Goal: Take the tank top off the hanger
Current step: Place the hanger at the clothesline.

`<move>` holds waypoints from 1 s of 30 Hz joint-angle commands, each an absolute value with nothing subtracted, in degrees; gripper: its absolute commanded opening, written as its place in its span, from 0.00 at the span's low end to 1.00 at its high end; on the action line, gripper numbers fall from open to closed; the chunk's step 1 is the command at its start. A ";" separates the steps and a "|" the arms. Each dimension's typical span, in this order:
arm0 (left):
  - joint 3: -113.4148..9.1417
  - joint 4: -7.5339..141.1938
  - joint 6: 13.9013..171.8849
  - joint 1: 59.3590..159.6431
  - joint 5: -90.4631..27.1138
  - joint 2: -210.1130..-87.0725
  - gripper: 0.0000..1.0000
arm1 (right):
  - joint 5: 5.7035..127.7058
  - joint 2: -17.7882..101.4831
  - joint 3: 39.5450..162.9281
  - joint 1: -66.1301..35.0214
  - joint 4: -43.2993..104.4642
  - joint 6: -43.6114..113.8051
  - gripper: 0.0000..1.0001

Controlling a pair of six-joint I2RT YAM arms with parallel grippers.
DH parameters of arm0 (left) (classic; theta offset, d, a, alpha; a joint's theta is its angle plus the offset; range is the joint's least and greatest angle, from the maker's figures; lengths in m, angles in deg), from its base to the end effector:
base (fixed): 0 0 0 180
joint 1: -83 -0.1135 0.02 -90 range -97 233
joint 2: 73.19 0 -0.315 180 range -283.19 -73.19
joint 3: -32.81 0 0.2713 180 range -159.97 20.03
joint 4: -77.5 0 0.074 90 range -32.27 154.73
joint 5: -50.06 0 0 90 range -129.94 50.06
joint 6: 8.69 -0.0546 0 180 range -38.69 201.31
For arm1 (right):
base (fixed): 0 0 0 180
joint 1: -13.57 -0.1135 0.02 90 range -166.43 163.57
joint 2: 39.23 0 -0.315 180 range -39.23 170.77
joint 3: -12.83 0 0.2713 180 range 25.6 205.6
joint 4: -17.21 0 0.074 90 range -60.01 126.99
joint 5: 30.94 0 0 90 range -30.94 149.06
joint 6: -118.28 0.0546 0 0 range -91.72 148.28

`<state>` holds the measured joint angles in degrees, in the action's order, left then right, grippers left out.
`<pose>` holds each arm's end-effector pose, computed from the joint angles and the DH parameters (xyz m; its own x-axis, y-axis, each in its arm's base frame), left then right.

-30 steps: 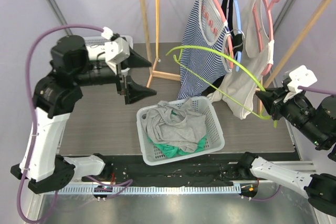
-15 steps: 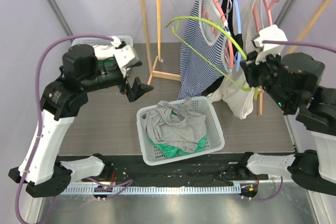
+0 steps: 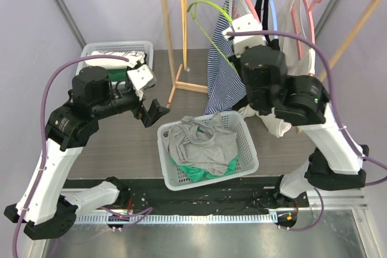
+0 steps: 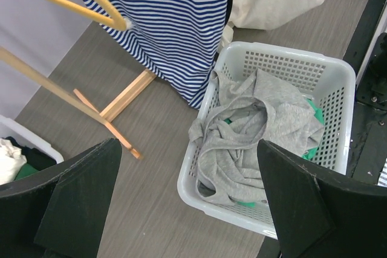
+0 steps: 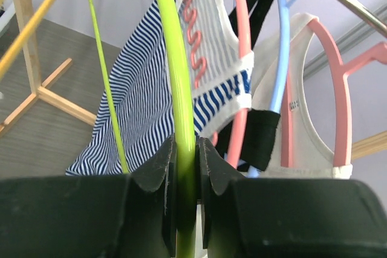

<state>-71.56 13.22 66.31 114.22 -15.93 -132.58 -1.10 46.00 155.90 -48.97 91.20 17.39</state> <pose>0.1325 -0.1063 0.5354 -0.0655 0.3161 -0.9464 0.8477 0.5180 0.1144 0.1506 0.1870 0.6289 -0.1151 -0.4254 -0.8977 -0.0805 0.9047 -0.4184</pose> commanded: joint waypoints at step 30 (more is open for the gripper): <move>-72.52 14.19 65.58 114.29 -16.47 -129.35 1.00 | 5.01 55.25 158.84 -40.31 71.21 11.67 0.01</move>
